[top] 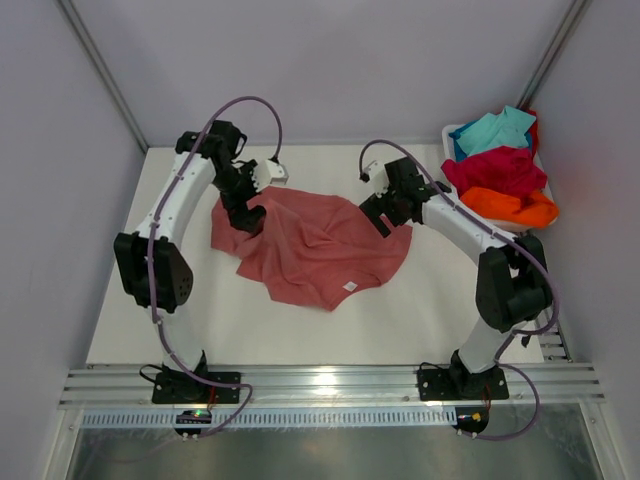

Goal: Fold and stack the t-shirts

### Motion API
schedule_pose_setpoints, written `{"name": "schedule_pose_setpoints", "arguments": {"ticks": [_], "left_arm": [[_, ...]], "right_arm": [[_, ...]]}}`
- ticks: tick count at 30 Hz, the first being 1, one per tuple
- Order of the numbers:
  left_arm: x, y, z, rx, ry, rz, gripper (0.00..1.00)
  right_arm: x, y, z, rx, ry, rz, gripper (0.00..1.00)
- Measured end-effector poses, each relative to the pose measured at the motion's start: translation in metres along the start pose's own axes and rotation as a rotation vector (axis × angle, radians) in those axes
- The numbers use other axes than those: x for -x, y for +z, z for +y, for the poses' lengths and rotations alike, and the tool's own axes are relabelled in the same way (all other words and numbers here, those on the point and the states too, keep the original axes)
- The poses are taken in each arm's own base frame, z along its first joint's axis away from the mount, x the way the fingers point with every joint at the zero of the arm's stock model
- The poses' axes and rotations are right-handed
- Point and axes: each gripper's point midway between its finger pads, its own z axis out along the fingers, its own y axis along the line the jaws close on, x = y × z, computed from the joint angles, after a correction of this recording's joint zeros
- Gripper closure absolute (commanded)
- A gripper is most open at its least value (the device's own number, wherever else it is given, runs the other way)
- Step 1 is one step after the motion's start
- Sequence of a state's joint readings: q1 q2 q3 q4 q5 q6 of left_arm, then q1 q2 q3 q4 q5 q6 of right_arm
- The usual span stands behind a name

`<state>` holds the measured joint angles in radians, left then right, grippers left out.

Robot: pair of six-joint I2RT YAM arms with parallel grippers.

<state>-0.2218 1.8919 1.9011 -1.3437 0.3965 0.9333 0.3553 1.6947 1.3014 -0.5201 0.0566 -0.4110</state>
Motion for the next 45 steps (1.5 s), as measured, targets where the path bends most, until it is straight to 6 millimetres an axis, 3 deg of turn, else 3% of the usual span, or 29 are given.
{"name": "schedule_pose_setpoints", "arguments": {"ticks": [5, 20, 25, 29, 33, 35, 37, 40, 45], "left_arm": [[-0.010, -0.003, 0.004, 0.060, 0.030, 0.100, 0.01], [-0.045, -0.025, 0.013, 0.223, 0.095, 0.388, 0.01], [-0.051, -0.053, 0.022, 0.325, 0.114, 0.457, 0.01], [-0.040, -0.086, 0.023, 0.407, 0.156, 0.415, 0.01], [-0.018, -0.117, 0.009, 0.474, 0.169, 0.275, 0.01], [-0.013, -0.123, -0.003, 0.494, 0.141, 0.198, 0.01], [-0.013, -0.122, -0.017, 0.493, 0.109, 0.135, 0.01], [-0.012, -0.107, -0.023, 0.503, 0.027, 0.059, 0.01], [-0.013, -0.072, 0.003, 0.582, -0.137, -0.004, 0.01]], "right_arm": [[-0.010, 0.017, 0.012, -0.022, -0.041, 0.067, 0.01], [-0.039, 0.034, -0.010, -0.190, -0.064, 0.177, 0.01], [-0.045, 0.036, -0.012, -0.214, -0.072, 0.195, 0.01], [-0.048, 0.037, -0.012, -0.220, -0.074, 0.197, 0.01], [-0.051, 0.039, -0.011, -0.216, -0.075, 0.202, 0.01], [-0.053, 0.039, -0.009, -0.208, -0.076, 0.204, 0.01], [-0.052, 0.040, -0.008, -0.204, -0.076, 0.202, 0.01], [-0.052, 0.040, -0.006, -0.194, -0.075, 0.199, 0.01], [-0.051, 0.041, -0.004, -0.186, -0.078, 0.195, 0.01]]}}
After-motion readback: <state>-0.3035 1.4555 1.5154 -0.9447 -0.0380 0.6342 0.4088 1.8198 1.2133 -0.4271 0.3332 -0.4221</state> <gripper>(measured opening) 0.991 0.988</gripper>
